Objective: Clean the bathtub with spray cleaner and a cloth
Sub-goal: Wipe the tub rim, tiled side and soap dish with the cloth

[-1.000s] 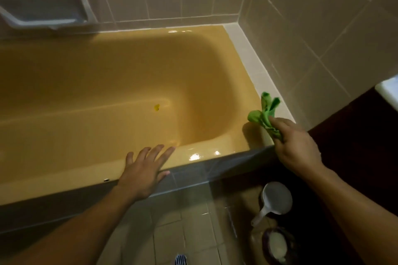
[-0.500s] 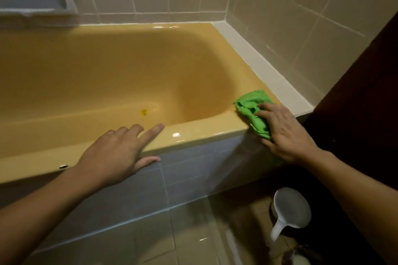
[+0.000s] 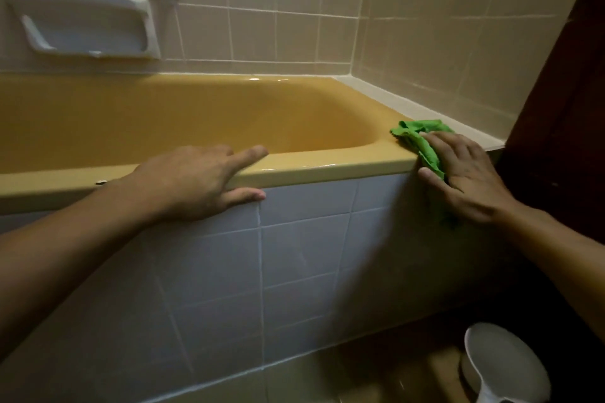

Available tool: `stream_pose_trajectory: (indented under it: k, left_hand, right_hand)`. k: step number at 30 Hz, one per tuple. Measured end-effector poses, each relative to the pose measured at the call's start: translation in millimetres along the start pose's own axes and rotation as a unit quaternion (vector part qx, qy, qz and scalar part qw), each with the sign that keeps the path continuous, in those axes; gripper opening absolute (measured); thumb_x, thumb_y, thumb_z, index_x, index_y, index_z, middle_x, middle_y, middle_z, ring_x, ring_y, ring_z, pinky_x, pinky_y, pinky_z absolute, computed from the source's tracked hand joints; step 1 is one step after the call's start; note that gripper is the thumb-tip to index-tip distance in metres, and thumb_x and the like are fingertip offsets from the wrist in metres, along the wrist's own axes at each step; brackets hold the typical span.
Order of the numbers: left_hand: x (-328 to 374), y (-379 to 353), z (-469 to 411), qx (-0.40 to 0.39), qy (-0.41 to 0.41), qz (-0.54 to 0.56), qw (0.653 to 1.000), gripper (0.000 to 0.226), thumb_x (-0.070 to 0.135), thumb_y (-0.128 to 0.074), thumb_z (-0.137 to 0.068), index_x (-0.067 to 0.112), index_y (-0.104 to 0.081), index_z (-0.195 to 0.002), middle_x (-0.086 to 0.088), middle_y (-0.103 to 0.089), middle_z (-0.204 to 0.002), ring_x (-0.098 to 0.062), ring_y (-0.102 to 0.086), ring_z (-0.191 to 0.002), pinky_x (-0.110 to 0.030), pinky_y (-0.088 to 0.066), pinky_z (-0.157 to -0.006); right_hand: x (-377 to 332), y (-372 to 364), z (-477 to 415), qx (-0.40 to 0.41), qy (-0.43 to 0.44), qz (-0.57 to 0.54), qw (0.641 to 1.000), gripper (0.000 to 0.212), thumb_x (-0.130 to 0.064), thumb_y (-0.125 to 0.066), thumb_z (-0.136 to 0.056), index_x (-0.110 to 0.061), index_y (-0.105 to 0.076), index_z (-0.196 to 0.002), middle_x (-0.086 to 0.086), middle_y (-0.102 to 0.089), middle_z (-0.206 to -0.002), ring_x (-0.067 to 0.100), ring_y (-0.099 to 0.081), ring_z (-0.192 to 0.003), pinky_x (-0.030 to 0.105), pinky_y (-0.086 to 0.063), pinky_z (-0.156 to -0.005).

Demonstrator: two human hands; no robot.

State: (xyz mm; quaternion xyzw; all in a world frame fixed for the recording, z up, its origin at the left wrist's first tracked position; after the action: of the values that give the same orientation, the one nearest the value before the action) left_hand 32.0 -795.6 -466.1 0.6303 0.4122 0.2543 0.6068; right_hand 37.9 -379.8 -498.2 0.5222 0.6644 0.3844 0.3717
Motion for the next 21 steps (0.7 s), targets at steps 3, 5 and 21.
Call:
stream_pose_trajectory:
  k: [3, 5, 21]
  left_hand:
    - [2.8, 1.8, -0.5, 0.006, 0.006, -0.005, 1.000, 0.091, 0.097, 0.000, -0.072, 0.056, -0.003, -0.154, 0.001, -0.055, -0.131, -0.026, -0.059, -0.115, -0.038, -0.048, -0.092]
    - [4.0, 2.3, -2.5, -0.004, 0.019, -0.001, 1.000, 0.102, 0.099, 0.000, -0.061, 0.055, -0.005, -0.154, 0.000, -0.055, -0.132, -0.026, -0.058, -0.119, -0.037, -0.047, -0.095]
    - [14.2, 1.5, -4.5, 0.014, 0.081, 0.000, 0.997, 0.103, 0.100, 0.003, -0.067, 0.052, -0.007, -0.157, 0.005, -0.051, -0.139, -0.022, -0.055, -0.123, -0.036, -0.045, -0.095]
  right_hand:
    - [9.5, 11.7, -2.9, -0.017, 0.014, -0.044, 0.999, 0.069, -0.075, -0.015, -0.093, -0.047, -0.022, -0.155, -0.006, -0.025, -0.163, 0.017, -0.019, -0.148, 0.043, -0.017, -0.119]
    - [15.1, 16.9, -4.9, 0.014, 0.016, -0.011, 1.000, 0.073, -0.076, -0.012, -0.094, -0.040, -0.033, -0.153, -0.003, -0.033, -0.159, 0.018, -0.025, -0.145, 0.042, -0.021, -0.117]
    - [48.7, -9.7, -0.9, 0.156, 0.120, -0.030, 0.980, 0.060, -0.054, -0.041, -0.101, -0.018, -0.040, -0.149, 0.013, -0.042, -0.149, 0.036, -0.043, -0.130, 0.052, -0.038, -0.108]
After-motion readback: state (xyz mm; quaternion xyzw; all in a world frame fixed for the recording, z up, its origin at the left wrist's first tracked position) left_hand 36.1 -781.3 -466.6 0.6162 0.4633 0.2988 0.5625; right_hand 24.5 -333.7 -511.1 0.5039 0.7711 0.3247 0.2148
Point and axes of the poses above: each hand's wrist, its own z-axis away from the middle knuckle, its own y-axis out of the back of the hand, x = y × z, the point moved 4 cm from there along -z, towards the middle knuckle
